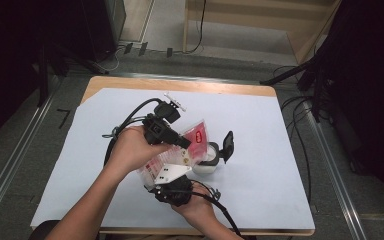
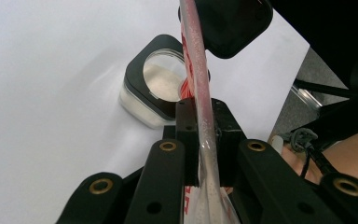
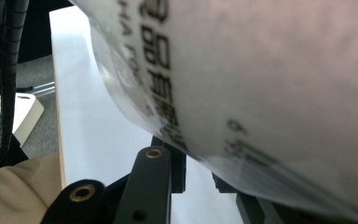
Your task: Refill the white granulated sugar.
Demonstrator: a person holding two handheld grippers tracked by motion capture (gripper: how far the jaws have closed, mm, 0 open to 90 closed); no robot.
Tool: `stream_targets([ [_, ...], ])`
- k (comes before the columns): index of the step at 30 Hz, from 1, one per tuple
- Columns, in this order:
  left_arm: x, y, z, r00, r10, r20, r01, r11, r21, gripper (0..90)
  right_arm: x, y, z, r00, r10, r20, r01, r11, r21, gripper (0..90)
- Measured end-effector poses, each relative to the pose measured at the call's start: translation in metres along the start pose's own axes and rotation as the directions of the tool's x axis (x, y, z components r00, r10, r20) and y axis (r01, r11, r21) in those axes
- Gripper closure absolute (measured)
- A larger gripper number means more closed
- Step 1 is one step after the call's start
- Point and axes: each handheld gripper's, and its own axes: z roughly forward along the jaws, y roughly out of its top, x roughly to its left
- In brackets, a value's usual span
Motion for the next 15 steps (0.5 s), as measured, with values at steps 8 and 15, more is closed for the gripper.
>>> stream_targets([
  [8,0.000,-0.002,-0.002,0.9998,0.019,-0.002,-0.019,0.9997,-0.016,87.9,-0.001,-0.001,0.000,1.0000,0.008,0.003,-0.009,1.000,0.005,78.2],
  [15,0.001,-0.005,-0.010,0.9999,0.011,-0.011,-0.012,0.9990,-0.043,89.0,-0.004,0.000,-0.001,0.9996,0.028,-0.006,-0.028,1.000,-0.008,76.6],
])
